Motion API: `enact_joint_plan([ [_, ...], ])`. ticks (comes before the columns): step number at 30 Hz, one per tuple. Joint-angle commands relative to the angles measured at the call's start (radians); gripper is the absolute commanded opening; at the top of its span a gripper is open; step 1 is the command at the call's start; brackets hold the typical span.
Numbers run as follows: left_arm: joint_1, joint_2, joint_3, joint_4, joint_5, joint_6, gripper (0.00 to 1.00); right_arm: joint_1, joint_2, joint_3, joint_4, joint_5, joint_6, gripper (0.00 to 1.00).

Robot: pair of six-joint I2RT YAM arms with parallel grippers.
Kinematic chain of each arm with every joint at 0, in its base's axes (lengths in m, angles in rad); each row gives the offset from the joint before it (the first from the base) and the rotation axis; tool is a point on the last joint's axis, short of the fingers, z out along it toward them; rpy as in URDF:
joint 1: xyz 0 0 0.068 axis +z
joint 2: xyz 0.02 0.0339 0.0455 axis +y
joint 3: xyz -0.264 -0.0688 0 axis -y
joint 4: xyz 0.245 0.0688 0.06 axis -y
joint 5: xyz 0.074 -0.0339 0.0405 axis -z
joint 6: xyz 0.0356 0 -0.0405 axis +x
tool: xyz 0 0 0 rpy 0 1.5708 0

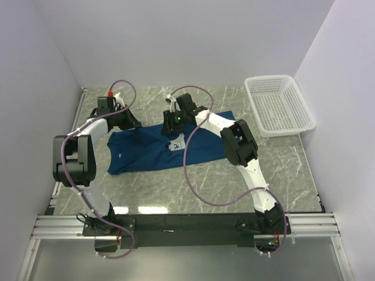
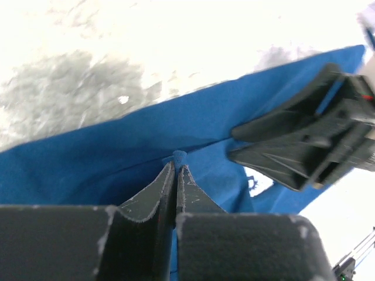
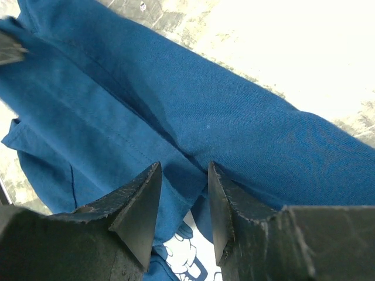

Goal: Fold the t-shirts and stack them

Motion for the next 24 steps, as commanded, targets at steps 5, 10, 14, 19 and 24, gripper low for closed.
enact_joint_plan([
  [5,-0.002,-0.059,0.001,0.085,0.113,0.071,0.08,0.003,-0.055,-0.003,0.040,0.010,0.008,0.47],
  [10,-0.001,-0.050,-0.014,0.116,0.128,0.088,0.15,-0.019,-0.085,-0.023,0.062,0.006,0.011,0.47],
  [14,-0.002,-0.032,-0.008,0.100,0.085,0.092,0.20,-0.037,-0.098,-0.036,0.072,0.006,0.017,0.47],
  [19,-0.001,-0.030,-0.011,0.094,0.033,0.095,0.21,-0.039,-0.077,-0.016,0.063,0.000,0.033,0.48],
  [24,-0.001,-0.030,-0.006,0.091,0.021,0.098,0.22,-0.033,-0.051,0.007,0.051,-0.008,0.039,0.48],
])
